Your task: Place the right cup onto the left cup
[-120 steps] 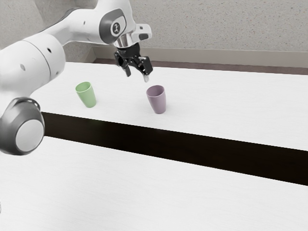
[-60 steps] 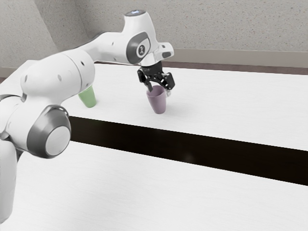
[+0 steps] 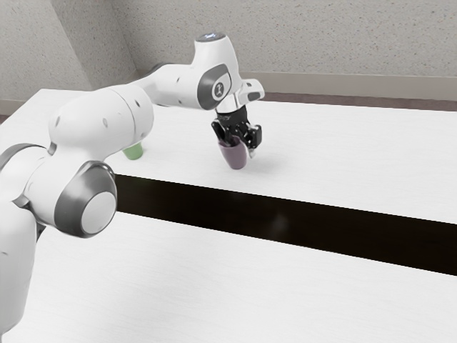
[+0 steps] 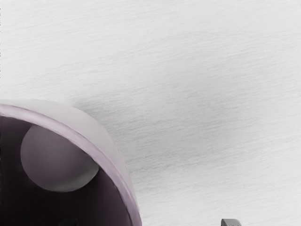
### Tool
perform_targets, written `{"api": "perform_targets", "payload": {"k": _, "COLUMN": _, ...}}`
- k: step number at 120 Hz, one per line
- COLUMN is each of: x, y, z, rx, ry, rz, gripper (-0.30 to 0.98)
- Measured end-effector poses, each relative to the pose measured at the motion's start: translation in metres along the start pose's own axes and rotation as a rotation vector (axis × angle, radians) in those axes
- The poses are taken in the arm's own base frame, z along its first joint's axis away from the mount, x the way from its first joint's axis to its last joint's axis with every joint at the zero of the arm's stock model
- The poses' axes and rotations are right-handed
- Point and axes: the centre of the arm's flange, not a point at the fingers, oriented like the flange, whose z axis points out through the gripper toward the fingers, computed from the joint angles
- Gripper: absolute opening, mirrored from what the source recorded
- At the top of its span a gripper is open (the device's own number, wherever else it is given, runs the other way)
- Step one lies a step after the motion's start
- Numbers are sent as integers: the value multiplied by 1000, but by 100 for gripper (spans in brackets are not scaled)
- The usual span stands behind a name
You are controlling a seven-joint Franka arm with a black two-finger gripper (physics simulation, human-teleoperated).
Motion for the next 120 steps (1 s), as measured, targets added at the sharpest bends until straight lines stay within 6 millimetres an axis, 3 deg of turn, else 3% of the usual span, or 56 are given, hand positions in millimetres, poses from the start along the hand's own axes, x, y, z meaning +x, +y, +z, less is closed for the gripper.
{"api": "perform_targets", "payload": {"k": 12, "x": 1, "y": -1, "z": -6, "rx": 1, "ry": 9, "rz": -5, "gripper": 14}}
{"api": "perform_targets", "payload": {"k": 28, "x": -1, "y": -5, "z": -5, "rx": 7, "ry": 4, "rz": -15, "gripper": 1}}
{"api": "perform_targets", "payload": {"k": 51, "x": -3, "y": -15, "z": 2, "rx": 22, "ry": -10, "rz": -36, "gripper": -8}}
{"api": "perform_targets", "payload": {"k": 81, "x": -2, "y": -20, "z": 7, "rx": 34, "ry": -4, "rz": -50, "gripper": -10}}
{"api": "perform_targets", "payload": {"k": 109, "x": -3, "y": -28, "z": -21, "rx": 59, "ry": 28, "rz": -60, "gripper": -10}}
{"api": "perform_targets", "payload": {"k": 120, "x": -26, "y": -65, "z": -63, "rx": 71, "ry": 36, "rz": -110, "gripper": -10}}
